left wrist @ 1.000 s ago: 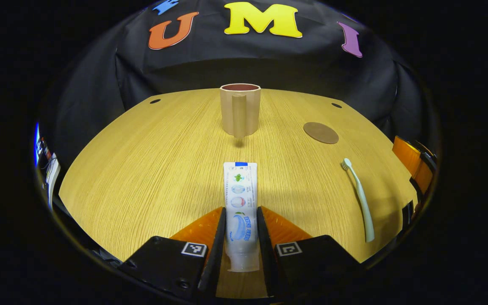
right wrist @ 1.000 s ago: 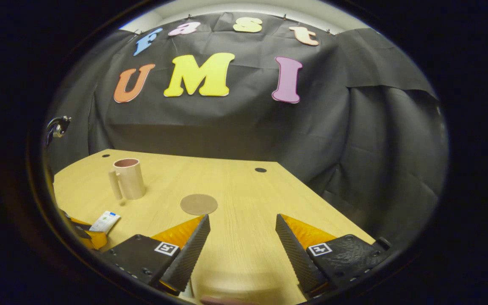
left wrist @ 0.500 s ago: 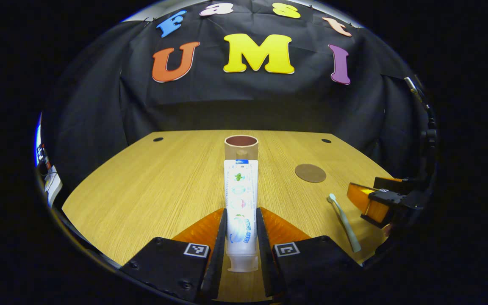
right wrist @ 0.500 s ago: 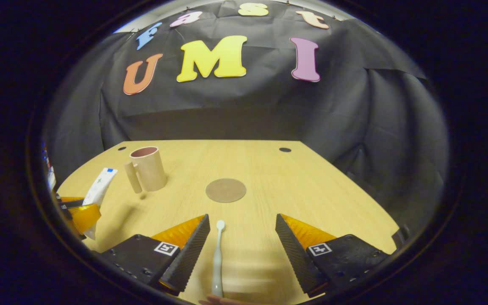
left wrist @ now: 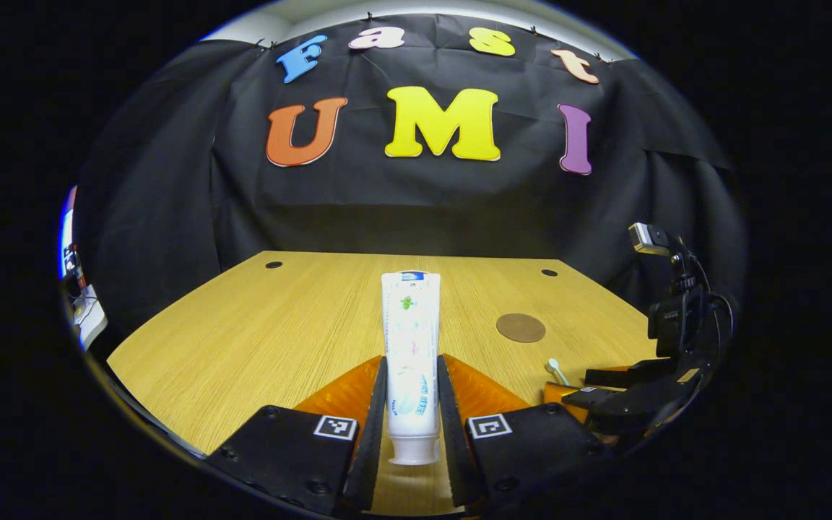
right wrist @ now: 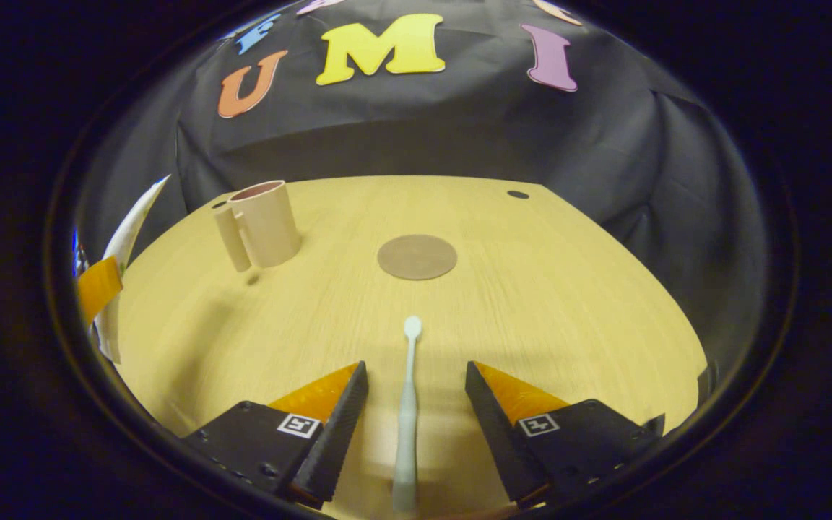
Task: Put the toothbrush and toothpaste on the desktop into the cup, then pick up the cup and place it on the coaster on the desktop.
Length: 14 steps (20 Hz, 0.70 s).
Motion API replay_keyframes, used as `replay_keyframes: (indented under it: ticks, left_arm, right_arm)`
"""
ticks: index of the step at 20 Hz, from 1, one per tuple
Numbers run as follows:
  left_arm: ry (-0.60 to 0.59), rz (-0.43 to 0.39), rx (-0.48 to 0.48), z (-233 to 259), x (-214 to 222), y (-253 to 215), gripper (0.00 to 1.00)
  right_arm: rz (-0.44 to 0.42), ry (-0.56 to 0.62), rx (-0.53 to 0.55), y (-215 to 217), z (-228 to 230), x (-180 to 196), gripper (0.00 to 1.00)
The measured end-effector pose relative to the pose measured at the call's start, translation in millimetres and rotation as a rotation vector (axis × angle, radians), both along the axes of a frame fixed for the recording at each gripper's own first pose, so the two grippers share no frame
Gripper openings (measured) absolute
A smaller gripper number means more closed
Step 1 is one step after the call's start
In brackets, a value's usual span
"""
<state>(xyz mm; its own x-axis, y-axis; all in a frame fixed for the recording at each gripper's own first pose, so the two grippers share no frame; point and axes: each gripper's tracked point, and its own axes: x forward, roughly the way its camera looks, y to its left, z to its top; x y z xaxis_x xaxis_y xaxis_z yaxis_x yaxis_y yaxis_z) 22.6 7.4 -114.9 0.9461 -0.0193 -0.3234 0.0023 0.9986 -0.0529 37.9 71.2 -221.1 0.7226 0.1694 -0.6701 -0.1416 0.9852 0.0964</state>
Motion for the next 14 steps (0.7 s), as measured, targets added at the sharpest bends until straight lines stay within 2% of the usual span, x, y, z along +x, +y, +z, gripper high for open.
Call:
replay_keyframes:
  ticks: [1, 2, 3, 4, 5, 6, 7, 8, 10, 14]
  left_arm:
    - [0.009, 0.000, -0.005, -2.4, -1.3, 0.0, 0.46]
    - [0.013, 0.001, -0.005, -2.8, -1.8, 0.2, 0.42]
    - [0.015, 0.004, -0.003, -3.2, -1.7, 2.2, 0.42]
    - [0.015, 0.008, -0.001, -2.9, -2.4, 3.0, 0.42]
    - [0.014, 0.009, -0.001, -3.0, -1.5, 3.0, 0.42]
    - [0.015, 0.010, -0.001, -3.9, -1.2, 3.4, 0.42]
    - [0.018, 0.008, -0.002, -5.1, -0.9, 2.8, 0.42]
    - [0.021, 0.006, -0.002, -5.6, -1.5, 1.8, 0.42]
    - [0.026, 0.002, -0.005, -7.7, -0.1, 1.5, 0.42]
    - [0.022, 0.007, -0.004, -6.4, 1.3, 1.5, 0.42]
  right_arm:
    - [0.023, 0.009, -0.003, 4.9, -2.2, -3.0, 0.82]
    - [0.036, 0.011, 0.010, 8.6, -2.0, -3.0, 0.71]
    - [0.035, 0.019, 0.017, 9.0, -2.5, -2.4, 0.65]
    - [0.028, 0.025, 0.030, 8.4, -1.6, -0.7, 0.48]
    - [0.026, 0.026, 0.043, 9.0, -1.7, 0.0, 0.48]
    - [0.013, 0.022, 0.058, 7.8, -3.8, 2.5, 0.43]
    - [0.011, 0.024, 0.062, 6.4, -3.1, 2.1, 0.31]
    - [-0.007, 0.003, 0.036, 1.5, -7.4, 5.9, 0.29]
    - [0.009, -0.025, -0.003, 2.0, -4.9, 5.2, 0.03]
    - [0.029, -0.064, -0.012, -0.4, -1.1, 4.1, 0.01]
